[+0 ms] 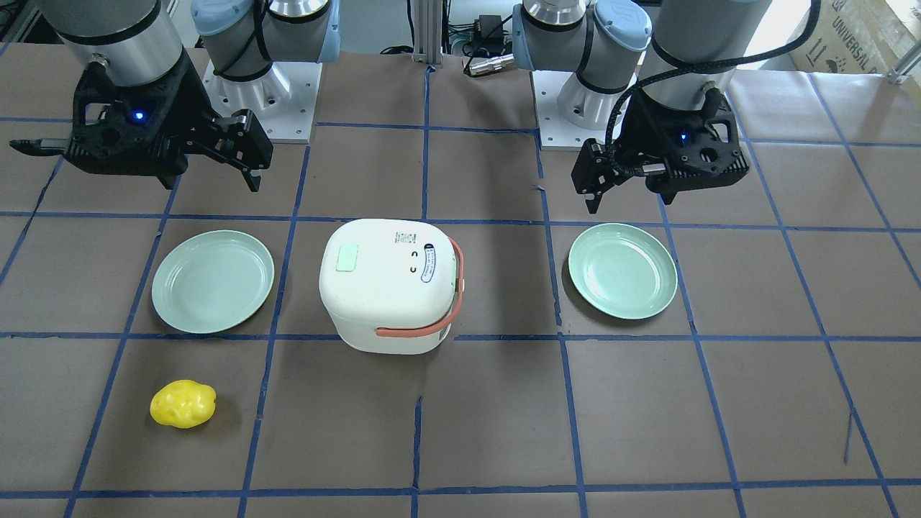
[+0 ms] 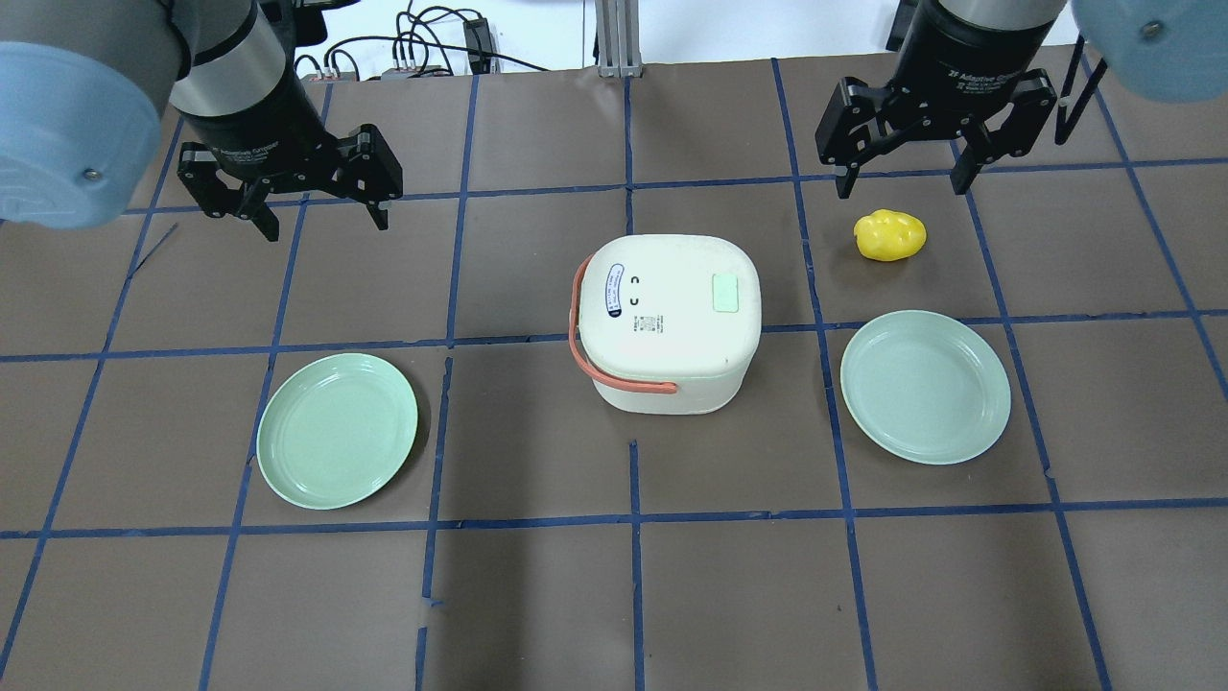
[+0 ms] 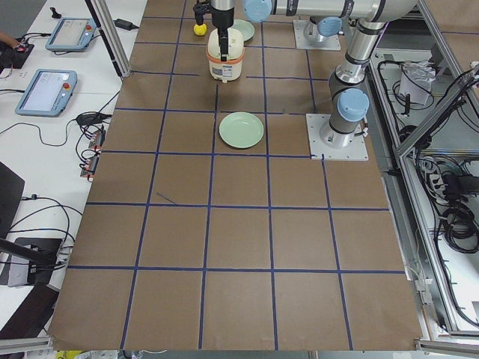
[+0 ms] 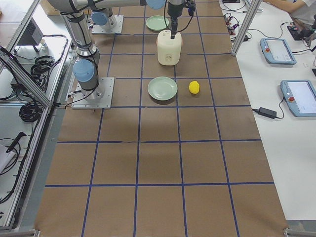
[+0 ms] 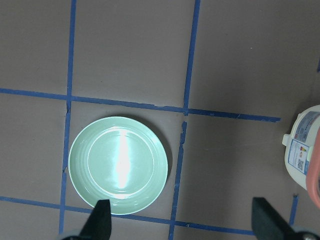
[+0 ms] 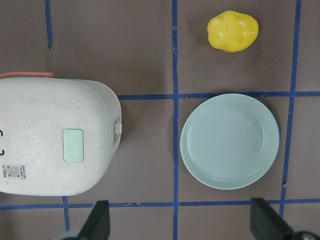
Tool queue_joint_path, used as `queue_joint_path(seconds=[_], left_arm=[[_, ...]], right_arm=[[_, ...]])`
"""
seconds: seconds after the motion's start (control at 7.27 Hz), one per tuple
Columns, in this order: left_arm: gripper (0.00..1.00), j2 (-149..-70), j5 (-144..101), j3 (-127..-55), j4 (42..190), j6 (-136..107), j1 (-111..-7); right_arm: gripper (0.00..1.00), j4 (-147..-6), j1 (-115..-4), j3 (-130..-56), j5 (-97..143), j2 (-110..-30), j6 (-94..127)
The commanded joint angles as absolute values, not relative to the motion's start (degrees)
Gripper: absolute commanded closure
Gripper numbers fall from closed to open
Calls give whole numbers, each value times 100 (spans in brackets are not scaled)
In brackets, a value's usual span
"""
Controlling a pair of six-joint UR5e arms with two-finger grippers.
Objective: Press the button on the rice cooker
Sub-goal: 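Move the right gripper over the rice cooker's pale green lid button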
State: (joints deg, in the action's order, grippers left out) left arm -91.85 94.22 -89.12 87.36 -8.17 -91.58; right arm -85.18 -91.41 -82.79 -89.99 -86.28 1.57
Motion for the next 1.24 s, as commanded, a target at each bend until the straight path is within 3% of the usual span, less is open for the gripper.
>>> queue_joint_path(seconds=[0.0,0.69,0.96,1.1], left_arm=[[0,-9185,9422,-8912,8736,-817,-9158],[0,-9185,9422,-8912,8736,-817,-9158],[0,-9185,9422,-8912,8736,-817,-9158],[0,-9185,9422,-8912,8736,-817,-9158]], right_arm=[[0,-8473,-9141,-8236,-9079,-8587,0],[2,-8472,-9132,-8314,-8843,-8578,211],[71,-8333,-9228,-8349,-8289,-8648,316],[81,-8315,-9568,-8393,-8340,-8657,508]])
